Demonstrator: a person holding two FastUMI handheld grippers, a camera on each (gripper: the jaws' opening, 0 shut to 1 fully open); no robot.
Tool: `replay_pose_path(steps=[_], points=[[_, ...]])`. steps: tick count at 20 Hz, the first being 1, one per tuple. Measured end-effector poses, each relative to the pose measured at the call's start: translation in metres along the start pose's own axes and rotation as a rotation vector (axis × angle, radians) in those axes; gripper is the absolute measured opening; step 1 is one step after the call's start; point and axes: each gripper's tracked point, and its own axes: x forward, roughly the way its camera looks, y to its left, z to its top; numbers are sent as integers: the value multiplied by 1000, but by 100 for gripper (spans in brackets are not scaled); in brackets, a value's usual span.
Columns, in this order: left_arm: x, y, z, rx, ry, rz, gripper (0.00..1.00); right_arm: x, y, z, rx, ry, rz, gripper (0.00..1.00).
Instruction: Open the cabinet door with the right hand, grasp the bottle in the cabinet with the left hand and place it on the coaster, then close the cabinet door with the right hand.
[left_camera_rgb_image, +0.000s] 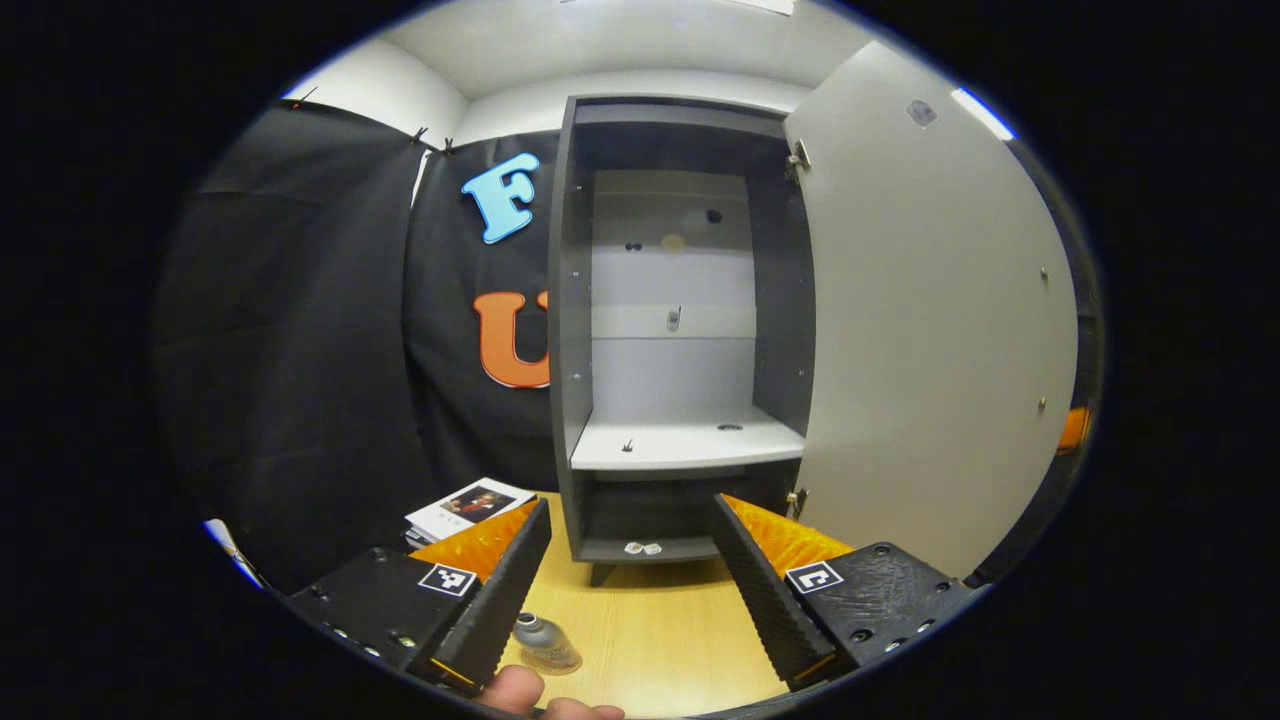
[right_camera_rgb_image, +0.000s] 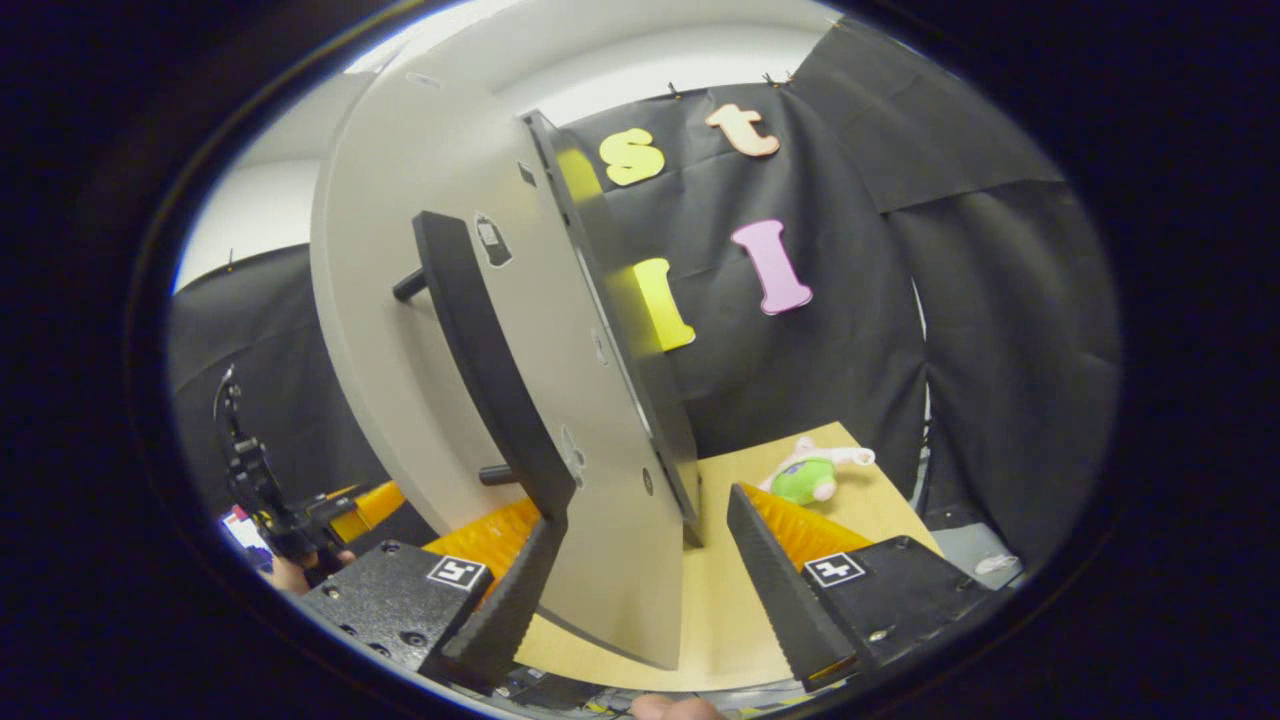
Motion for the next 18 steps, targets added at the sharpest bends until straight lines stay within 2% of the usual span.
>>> replay_pose_path(steps=[2, 3, 4, 5, 6, 7, 8, 9, 12, 13, 14, 18], points=[[2, -8, 0, -13, 2, -27, 96, -4, 3, 7, -8, -32, 15, 97], [3, -12, -3, -25, 11, -47, 96, -2, 5, 8, -10, -35, 14, 100], [5, -15, -6, -28, 24, -61, 96, -3, 4, 6, -25, -20, 11, 96], [6, -15, -10, -24, 30, -74, 100, -4, 6, 7, -29, -24, 14, 96], [9, -15, -12, -15, 34, -85, 100, -4, 8, 8, -42, -26, 13, 100], [10, -16, -16, -8, 43, -96, 100, -7, 11, 9, -59, -33, 13, 96], [10, -16, -18, -3, 48, -107, 100, -8, 15, 9, -85, -39, 0, 99], [9, -16, -17, 2, 42, -117, 97, -10, 15, 9, -112, -49, -11, 98], [5, -13, -21, 12, 25, -156, 96, -5, 23, 7, -138, -55, -20, 97], [3, -11, -26, 16, 32, -164, 96, -2, 32, 2, -139, -45, -3, 91], [2, -7, -28, 21, 32, -164, 96, 1, 46, -2, -160, -31, 34, 97], [-5, 11, -40, 6, 52, -159, 97, 16, 83, -10, -241, -1, 112, 97]])
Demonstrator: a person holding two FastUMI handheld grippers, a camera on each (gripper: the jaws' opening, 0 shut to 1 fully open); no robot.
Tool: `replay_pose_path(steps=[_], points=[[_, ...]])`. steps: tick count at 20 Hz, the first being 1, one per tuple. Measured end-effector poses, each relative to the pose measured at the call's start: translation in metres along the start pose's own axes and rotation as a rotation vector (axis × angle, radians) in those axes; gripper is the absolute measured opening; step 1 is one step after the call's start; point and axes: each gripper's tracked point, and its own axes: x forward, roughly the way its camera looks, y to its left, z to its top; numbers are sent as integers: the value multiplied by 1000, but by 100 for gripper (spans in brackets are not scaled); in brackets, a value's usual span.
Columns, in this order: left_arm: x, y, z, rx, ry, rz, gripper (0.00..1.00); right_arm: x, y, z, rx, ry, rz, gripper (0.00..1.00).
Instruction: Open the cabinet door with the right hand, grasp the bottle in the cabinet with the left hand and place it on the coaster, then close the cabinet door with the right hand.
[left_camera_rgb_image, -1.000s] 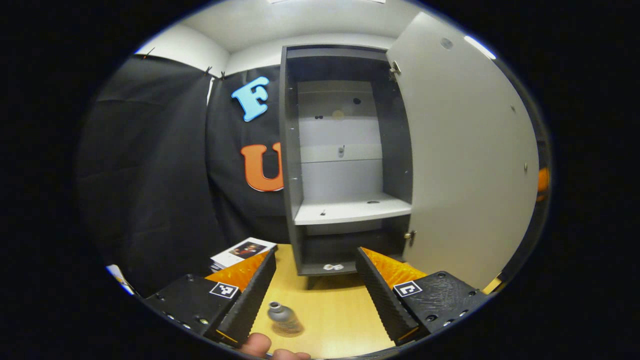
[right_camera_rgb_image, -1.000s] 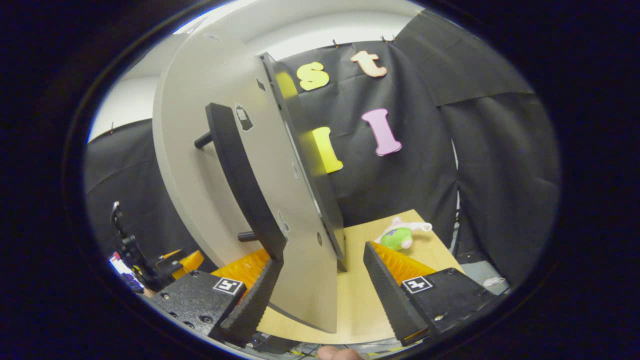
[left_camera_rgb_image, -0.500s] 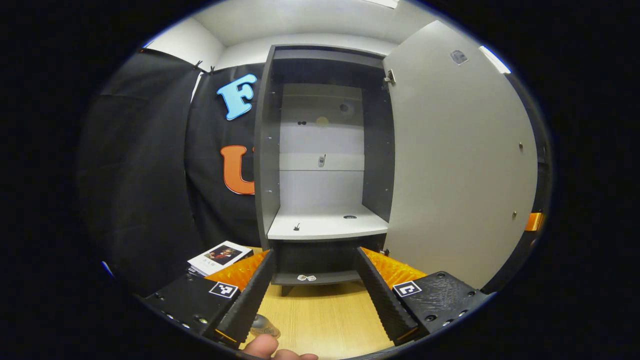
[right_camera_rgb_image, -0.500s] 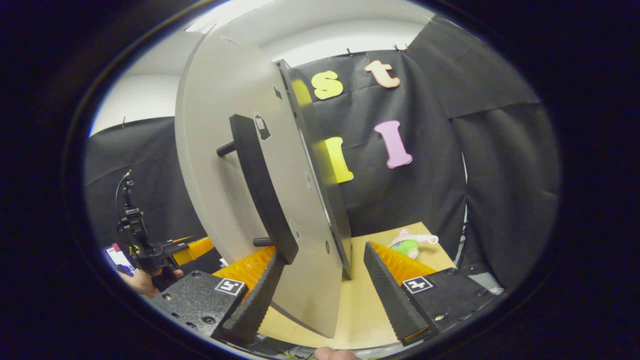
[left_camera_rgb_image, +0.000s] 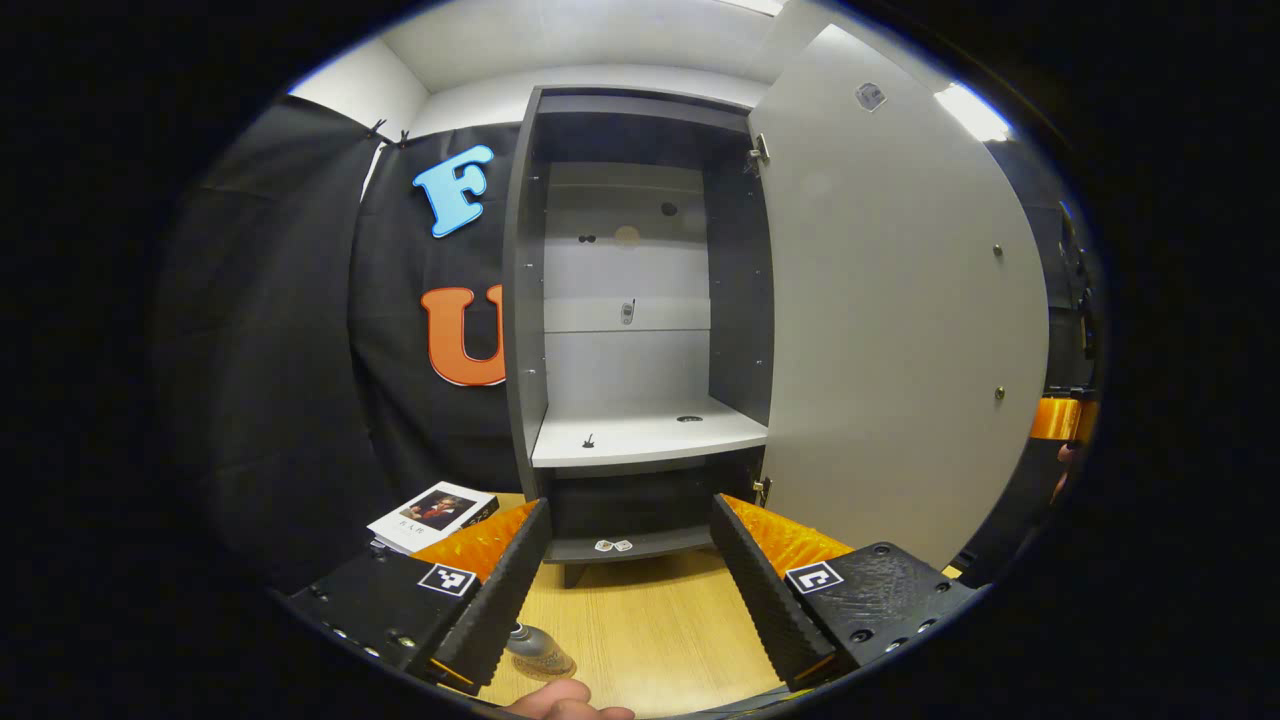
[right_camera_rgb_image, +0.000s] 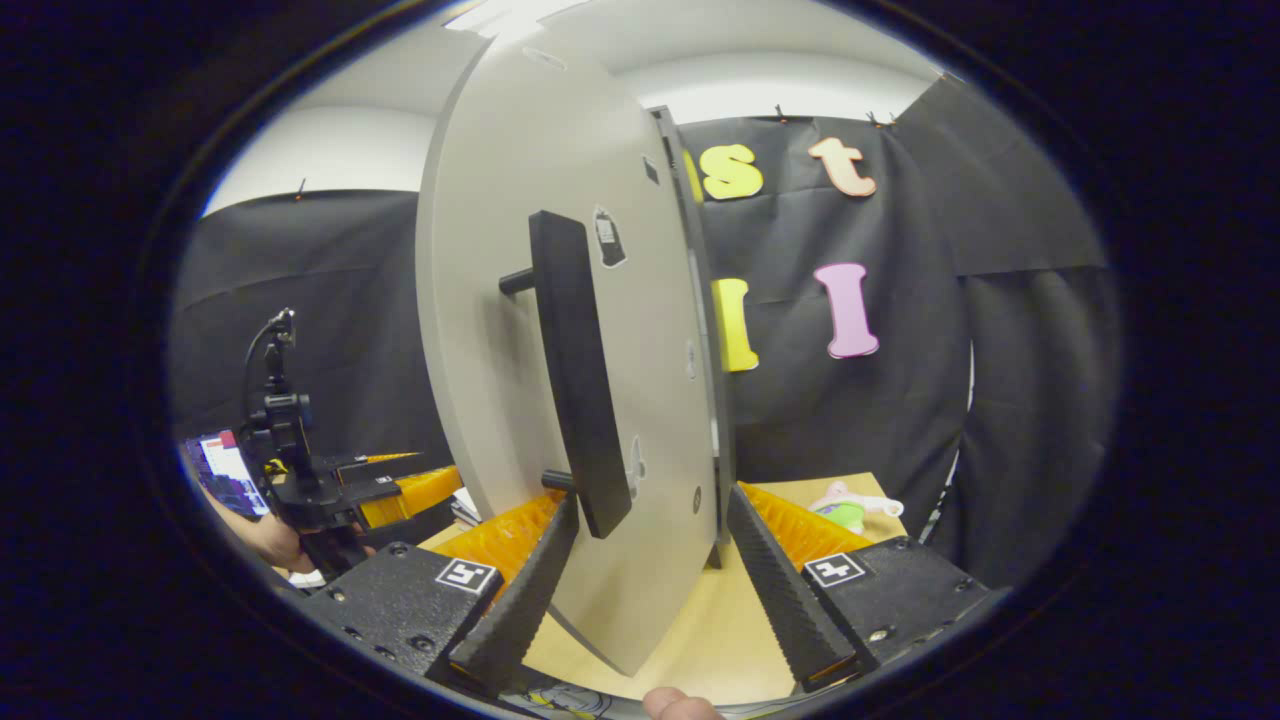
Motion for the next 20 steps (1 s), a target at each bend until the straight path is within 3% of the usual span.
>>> replay_pose_path(steps=[3, 9, 10, 11, 12, 13, 14, 16, 17, 20], points=[[-14, 26, -6, -34, 9, 54, 97, 16, 16, -3, -30, 17, 21, 97], [-51, 93, -30, -118, 47, 236, 96, 42, 50, 4, -94, 2, 58, 97], [-56, 103, -33, -139, 53, 264, 96, 46, 54, 6, -115, -4, 45, 97], [-60, 110, -36, -164, 58, 284, 95, 47, 59, 7, -143, -14, 18, 90], [-64, 116, -37, -185, 60, 304, 95, 48, 63, 8, -171, -31, -11, 97], [-68, 122, -34, -196, 51, 324, 95, 50, 66, 11, -198, -50, -44, 90], [-72, 127, -31, -196, 39, 341, 95, 51, 69, 12, -220, -66, -77, 90], [-76, 129, -26, -180, 27, 338, 95, 56, 76, 9, -247, -79, -112, 90], [-75, 128, -28, -175, 29, 330, 95, 57, 79, 7, -253, -77, -108, 96], [-75, 125, -27, -176, 28, 316, 95, 57, 98, -3, -234, -57, -24, 93]])
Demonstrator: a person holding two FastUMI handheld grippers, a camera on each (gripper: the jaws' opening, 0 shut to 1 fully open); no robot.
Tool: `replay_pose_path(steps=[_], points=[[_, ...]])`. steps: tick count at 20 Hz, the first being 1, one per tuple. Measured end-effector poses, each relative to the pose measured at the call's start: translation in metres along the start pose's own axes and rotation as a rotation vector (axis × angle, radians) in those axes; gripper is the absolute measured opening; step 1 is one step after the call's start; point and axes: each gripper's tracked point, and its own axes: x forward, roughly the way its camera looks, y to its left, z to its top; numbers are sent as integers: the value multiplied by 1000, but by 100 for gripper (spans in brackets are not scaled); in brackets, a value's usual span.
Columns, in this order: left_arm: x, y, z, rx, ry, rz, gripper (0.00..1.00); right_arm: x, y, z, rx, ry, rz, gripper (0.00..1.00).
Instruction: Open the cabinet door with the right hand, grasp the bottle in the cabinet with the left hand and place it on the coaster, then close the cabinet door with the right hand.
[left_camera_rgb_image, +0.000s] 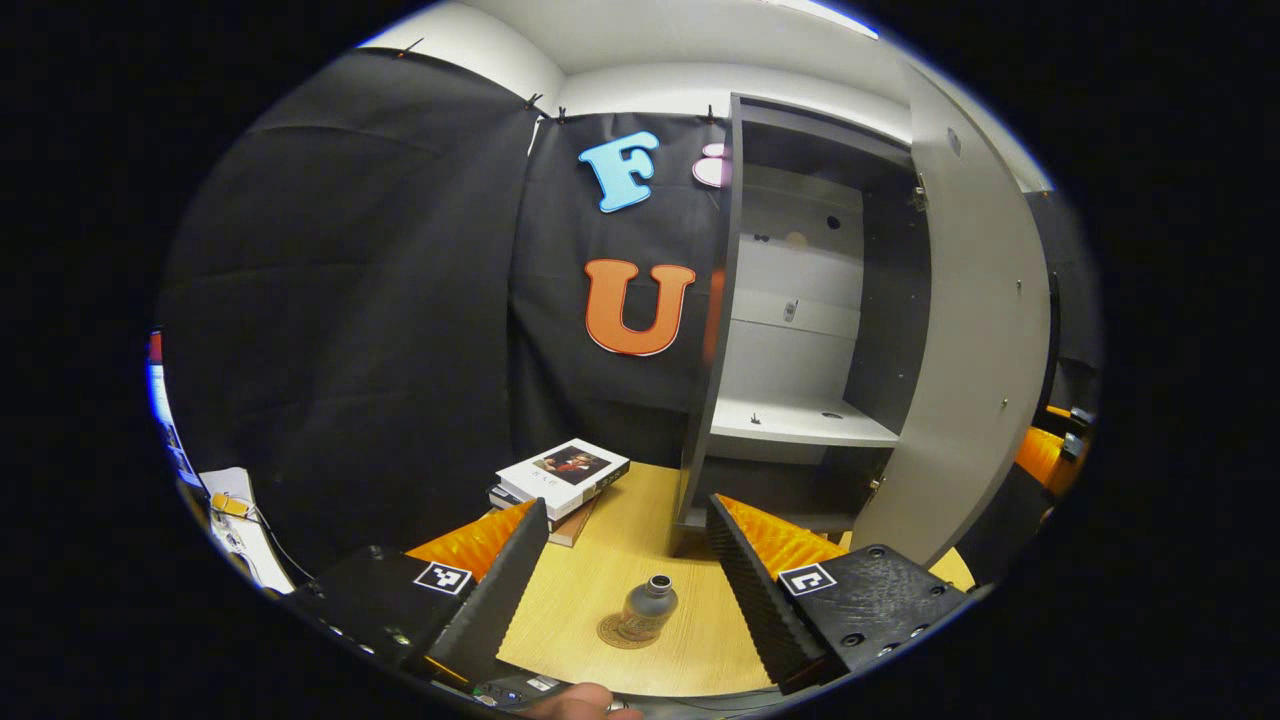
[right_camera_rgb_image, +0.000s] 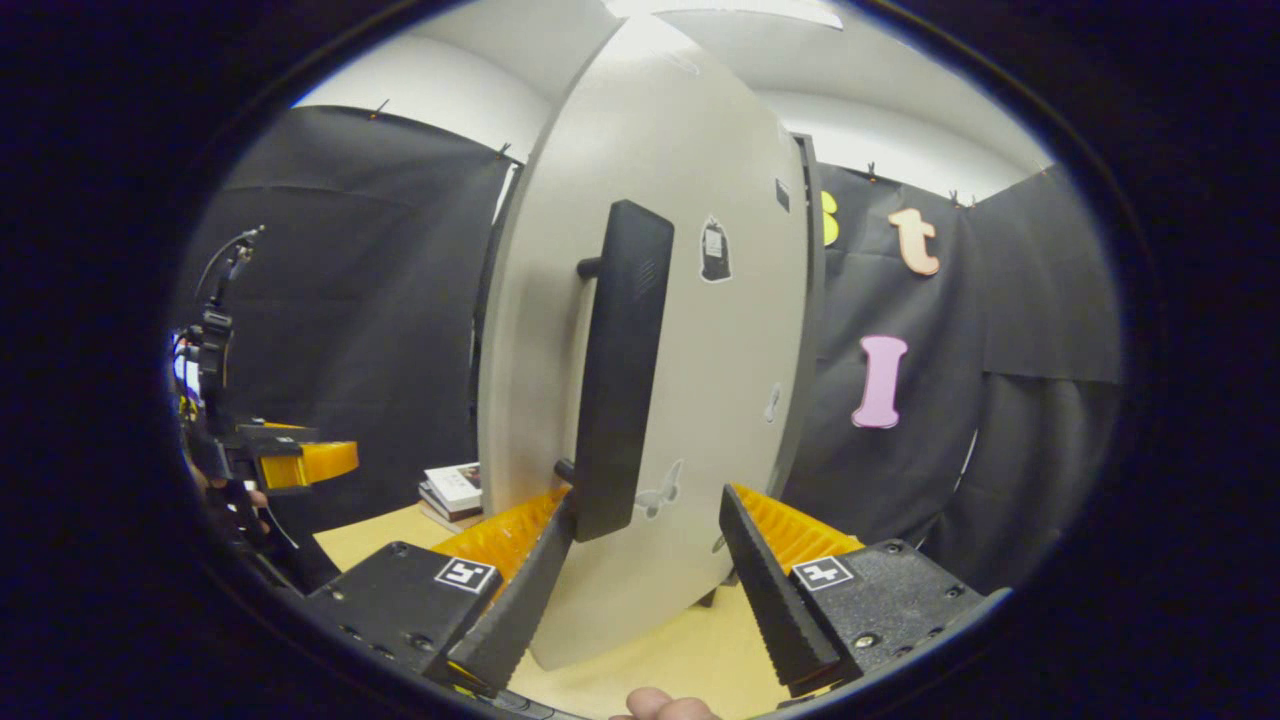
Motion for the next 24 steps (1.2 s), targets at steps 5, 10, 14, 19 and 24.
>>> replay_pose_path(steps=[5, 10, 14, 19, 24], points=[[-2, -7, 11, 9, -24, -20, 96, 13, 9, 5, 6, -5, 45, 93], [-10, 4, 12, 43, -37, 1, 95, 48, 22, 15, -14, -30, 100, 95], [-29, 26, 16, 120, -67, 55, 100, 79, 50, 24, -23, -27, 169, 99], [-46, 65, 14, 121, -69, 157, 95, 124, 72, 28, 11, -6, 242, 99], [-65, 104, 5, 93, -49, 274, 95, 166, 80, 36, 25, -7, 219, 100]])
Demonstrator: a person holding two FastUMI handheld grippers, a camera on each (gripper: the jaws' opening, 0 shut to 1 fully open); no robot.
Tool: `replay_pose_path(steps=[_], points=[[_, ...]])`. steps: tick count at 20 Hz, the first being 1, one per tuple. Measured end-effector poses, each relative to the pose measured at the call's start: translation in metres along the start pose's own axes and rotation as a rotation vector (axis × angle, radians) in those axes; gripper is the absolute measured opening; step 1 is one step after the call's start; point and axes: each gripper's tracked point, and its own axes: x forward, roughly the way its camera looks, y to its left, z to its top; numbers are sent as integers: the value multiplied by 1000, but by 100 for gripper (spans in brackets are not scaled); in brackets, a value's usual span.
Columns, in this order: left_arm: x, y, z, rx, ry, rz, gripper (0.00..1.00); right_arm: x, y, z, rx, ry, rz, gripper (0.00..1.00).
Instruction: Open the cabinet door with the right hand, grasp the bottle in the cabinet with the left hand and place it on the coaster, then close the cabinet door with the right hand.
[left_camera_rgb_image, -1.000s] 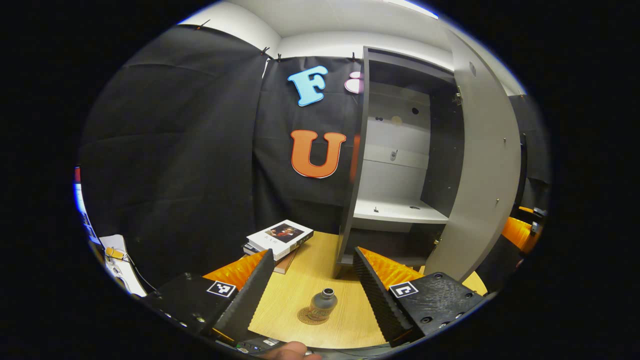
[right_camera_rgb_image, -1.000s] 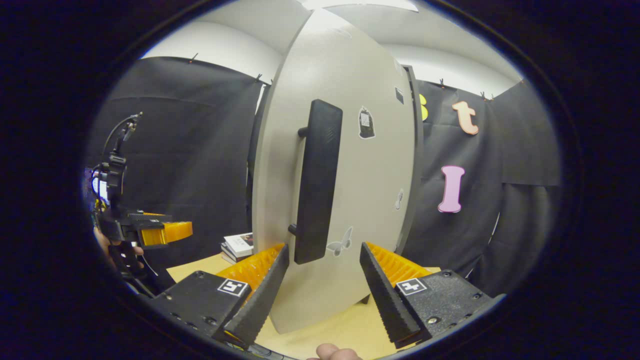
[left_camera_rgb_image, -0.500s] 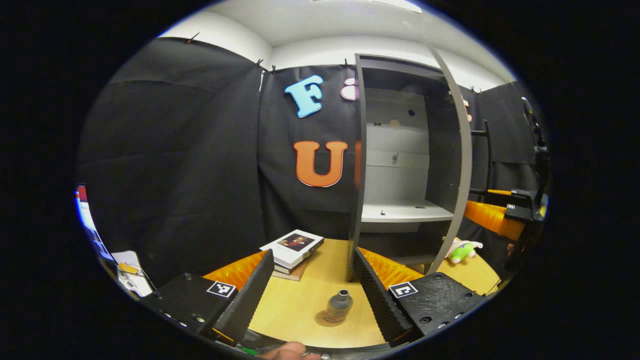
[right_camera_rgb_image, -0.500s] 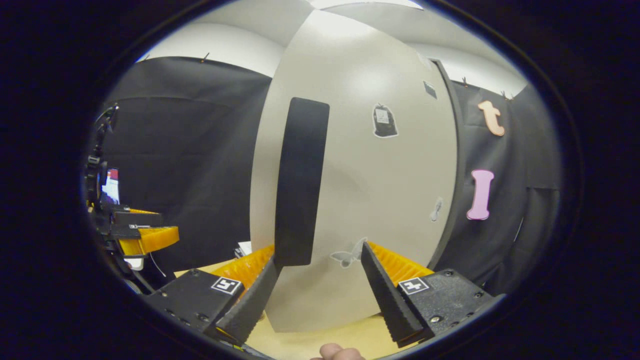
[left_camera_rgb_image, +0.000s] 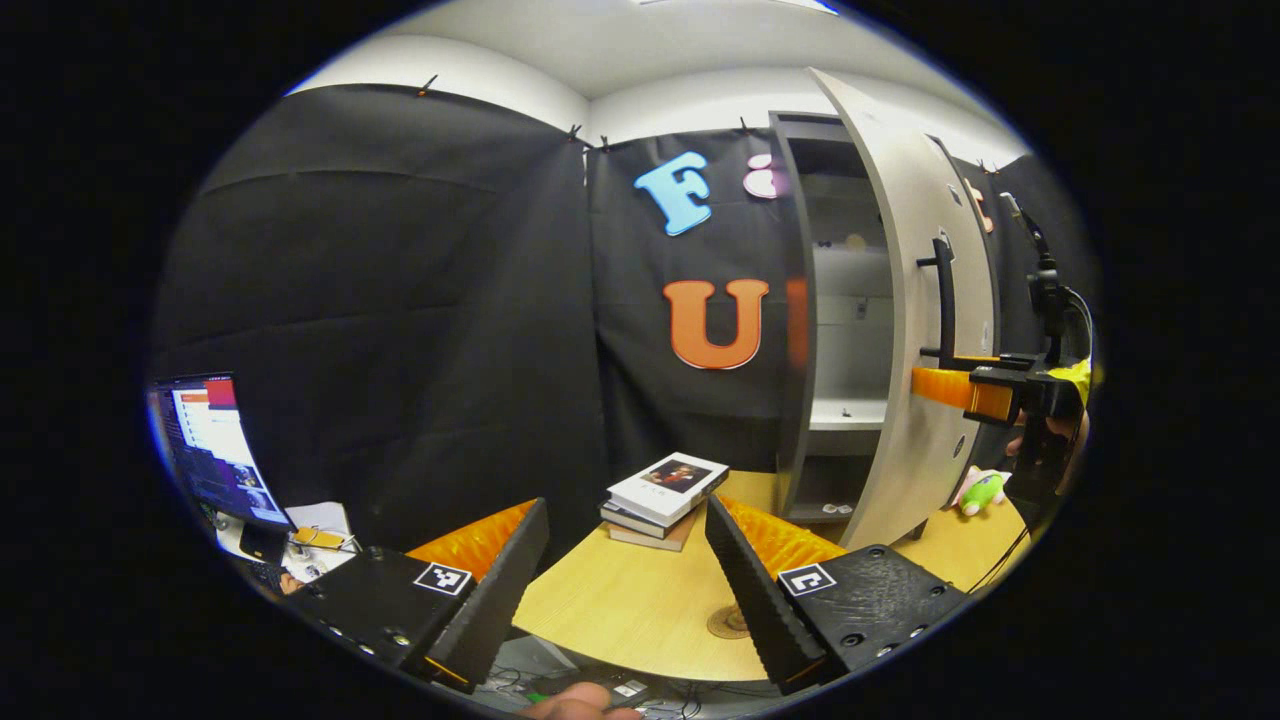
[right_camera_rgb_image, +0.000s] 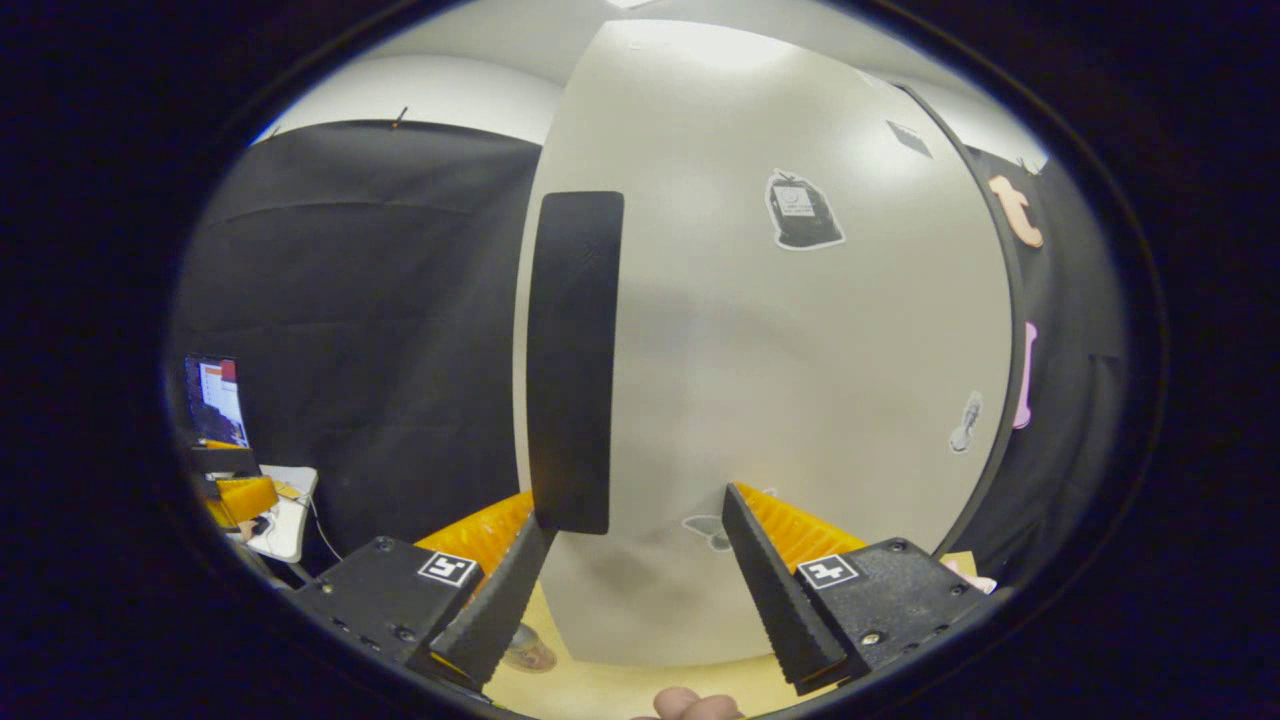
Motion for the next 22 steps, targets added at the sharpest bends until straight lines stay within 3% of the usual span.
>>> replay_pose_path(steps=[3, 6, 8, 9, 13, 14, 19, 22], points=[[-7, 17, 2, 17, -4, 57, 95, 23, 7, 1, -31, -21, -60, 100], [-10, 12, 17, 81, -55, 59, 95, 45, 6, 2, -74, -33, -109, 100], [-6, -3, 25, 117, -82, 28, 100, 56, -7, 0, -108, -40, -154, 100], [-4, -9, 27, 140, -97, 11, 95, 63, -10, -1, -117, -49, -160, 100], [1, -36, 36, 232, -138, -55, 96, 66, -11, -4, -213, -55, -200, 100], [4, -44, 39, 232, -148, -80, 100, 67, -12, -4, -221, -57, -212, 100], [14, -59, 42, 217, -149, -158, 96, 67, -13, -6, -261, -58, -266, 100], [25, -72, 44, 201, -159, -219, 96, 65, -13, -16, -228, -2, -245, 100]])
